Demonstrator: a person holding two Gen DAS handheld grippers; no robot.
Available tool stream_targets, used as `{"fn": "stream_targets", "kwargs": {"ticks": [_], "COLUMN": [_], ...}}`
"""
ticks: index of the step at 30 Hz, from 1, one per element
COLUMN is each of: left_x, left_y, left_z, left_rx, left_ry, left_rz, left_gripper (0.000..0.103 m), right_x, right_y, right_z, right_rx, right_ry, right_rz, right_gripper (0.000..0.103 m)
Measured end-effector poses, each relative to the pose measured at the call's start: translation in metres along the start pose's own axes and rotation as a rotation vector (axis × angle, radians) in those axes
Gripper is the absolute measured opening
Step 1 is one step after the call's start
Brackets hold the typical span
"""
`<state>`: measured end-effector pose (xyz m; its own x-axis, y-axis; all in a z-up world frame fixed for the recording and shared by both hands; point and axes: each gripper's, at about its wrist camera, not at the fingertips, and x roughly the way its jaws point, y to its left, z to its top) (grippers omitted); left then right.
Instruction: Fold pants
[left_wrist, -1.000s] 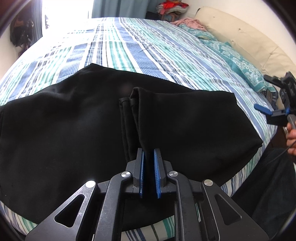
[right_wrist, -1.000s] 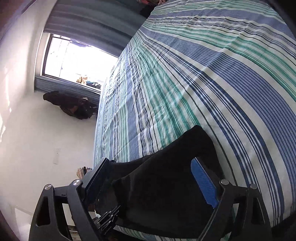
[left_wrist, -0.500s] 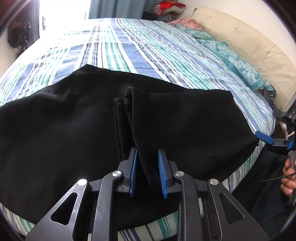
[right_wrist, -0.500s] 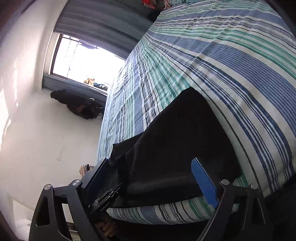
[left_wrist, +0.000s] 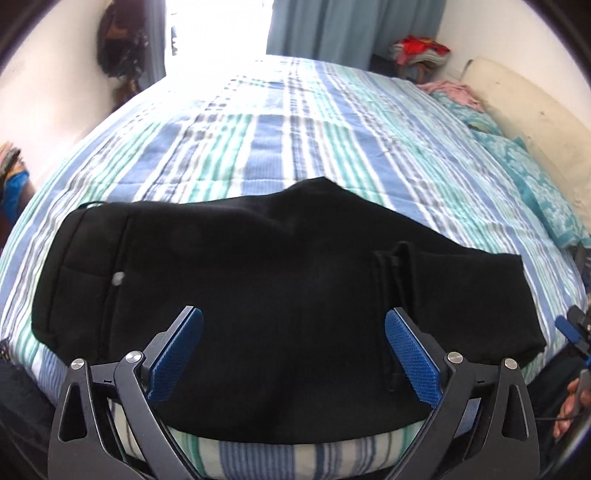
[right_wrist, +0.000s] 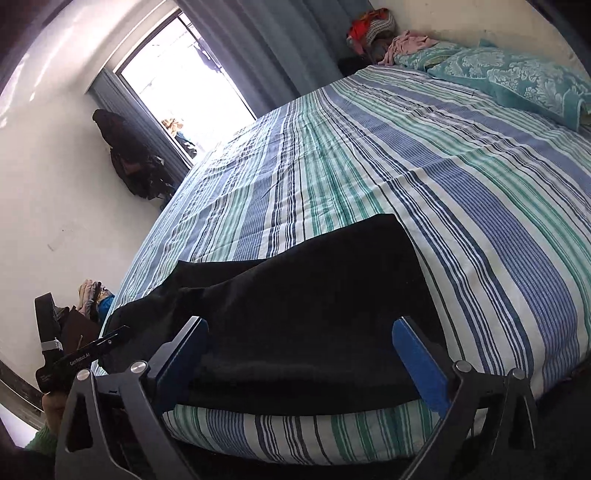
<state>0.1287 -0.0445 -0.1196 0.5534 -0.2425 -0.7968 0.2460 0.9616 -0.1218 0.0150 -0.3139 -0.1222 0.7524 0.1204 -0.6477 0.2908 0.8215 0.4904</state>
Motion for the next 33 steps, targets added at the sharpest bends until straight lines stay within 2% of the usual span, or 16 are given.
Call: {"fn": "stream_targets", "kwargs": {"ticks": [4, 8, 12, 18, 21, 33], "left_x": [0.006, 0.009, 0.013, 0.018, 0.023, 0.029], "left_y": [0.032, 0.041, 0.039, 0.04, 0.041, 0.035], "left_z": [-0.001, -0.001, -0.003, -0.007, -0.009, -0.014], "left_rx": [-0.066, -0.087, -0.055, -0.046, -0.045, 0.002], "left_ry": [0.004, 0.004, 0.009, 0.029, 0.045, 0.059], "left_rz": [0.114, 0.148, 0.186, 0.199, 0.211, 0.255], "left_gripper": [0.1, 0.1, 0.1, 0.1, 0.1, 0.1], "right_x": [0.005, 0.008, 0.012, 0.012, 0.016, 0.013], "right_y": [0.002, 0.012, 0.024, 0.034, 0.036, 0.043], "right_z": [0.005, 0.003, 0.0, -0.002, -0.004, -0.006], "right_rx": [-0.017, -0.079, -0.153, -0.242, -0.274, -0.369], "right_ry": [0.001, 0.011, 0.018, -0.03, -0.016, -0.049], "right_rz": [-0.01, -0.059, -0.111, -0.256, -0.334, -0.491], "right_gripper": [0.099, 0.099, 0.101, 0.103, 0.103, 0.103]}}
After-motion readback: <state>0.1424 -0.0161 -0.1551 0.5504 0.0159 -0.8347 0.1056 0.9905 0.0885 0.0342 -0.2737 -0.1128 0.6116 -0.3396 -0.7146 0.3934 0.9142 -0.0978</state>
